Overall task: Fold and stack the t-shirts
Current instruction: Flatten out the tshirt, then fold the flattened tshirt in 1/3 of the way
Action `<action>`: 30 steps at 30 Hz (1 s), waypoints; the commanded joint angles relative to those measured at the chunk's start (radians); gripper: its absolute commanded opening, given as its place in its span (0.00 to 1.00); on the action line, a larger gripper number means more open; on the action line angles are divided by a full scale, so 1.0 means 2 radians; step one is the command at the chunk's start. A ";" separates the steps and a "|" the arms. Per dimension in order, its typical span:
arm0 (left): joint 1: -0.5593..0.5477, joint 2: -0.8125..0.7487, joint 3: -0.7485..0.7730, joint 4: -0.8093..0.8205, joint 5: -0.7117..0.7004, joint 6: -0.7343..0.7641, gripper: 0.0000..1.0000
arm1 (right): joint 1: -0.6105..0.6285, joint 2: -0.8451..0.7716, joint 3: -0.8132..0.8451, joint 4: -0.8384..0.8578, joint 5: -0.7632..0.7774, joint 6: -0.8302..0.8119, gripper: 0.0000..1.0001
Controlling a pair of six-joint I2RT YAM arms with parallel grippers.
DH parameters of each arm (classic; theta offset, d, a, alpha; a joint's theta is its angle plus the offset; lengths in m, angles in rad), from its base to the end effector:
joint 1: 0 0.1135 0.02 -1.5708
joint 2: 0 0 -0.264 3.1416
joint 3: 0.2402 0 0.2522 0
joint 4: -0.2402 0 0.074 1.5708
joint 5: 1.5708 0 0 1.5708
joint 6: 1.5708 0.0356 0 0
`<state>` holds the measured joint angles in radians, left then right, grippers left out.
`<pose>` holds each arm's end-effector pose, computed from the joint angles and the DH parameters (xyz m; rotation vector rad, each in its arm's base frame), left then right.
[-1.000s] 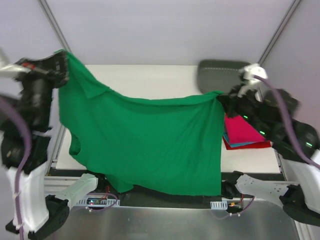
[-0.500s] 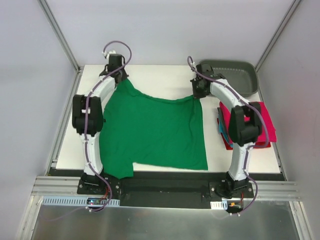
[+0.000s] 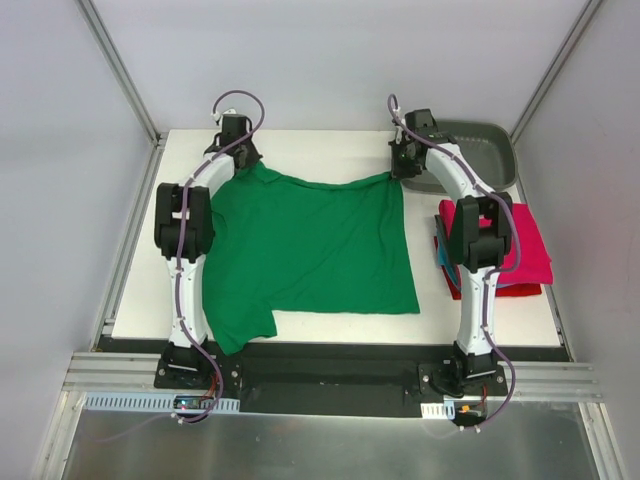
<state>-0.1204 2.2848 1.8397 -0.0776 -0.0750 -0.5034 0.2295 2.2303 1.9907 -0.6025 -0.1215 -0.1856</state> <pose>0.5311 -0.0616 0.2070 -0.4455 2.0582 -0.2982 0.4925 0.1195 0.2407 -0.5515 2.3475 0.1668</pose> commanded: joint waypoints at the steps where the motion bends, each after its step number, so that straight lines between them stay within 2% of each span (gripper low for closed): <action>1: 0.012 -0.049 -0.022 0.009 0.020 -0.023 0.00 | -0.003 0.009 0.019 -0.006 -0.025 -0.015 0.05; 19: 0.015 -0.298 -0.329 0.010 0.005 -0.096 0.00 | -0.003 -0.087 -0.102 -0.009 -0.040 -0.028 0.03; 26: 0.015 -0.384 -0.411 0.008 0.002 -0.106 0.00 | -0.003 -0.107 -0.118 -0.019 -0.035 -0.040 0.03; 30: 0.015 -0.408 -0.430 -0.012 -0.007 -0.113 0.00 | -0.003 -0.105 -0.104 -0.040 -0.027 -0.053 0.03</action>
<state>-0.0944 1.5337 1.0111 -0.0677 -0.0620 -0.6998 0.2249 2.0747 1.7603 -0.6231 -0.1799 -0.2478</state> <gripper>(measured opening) 0.009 0.043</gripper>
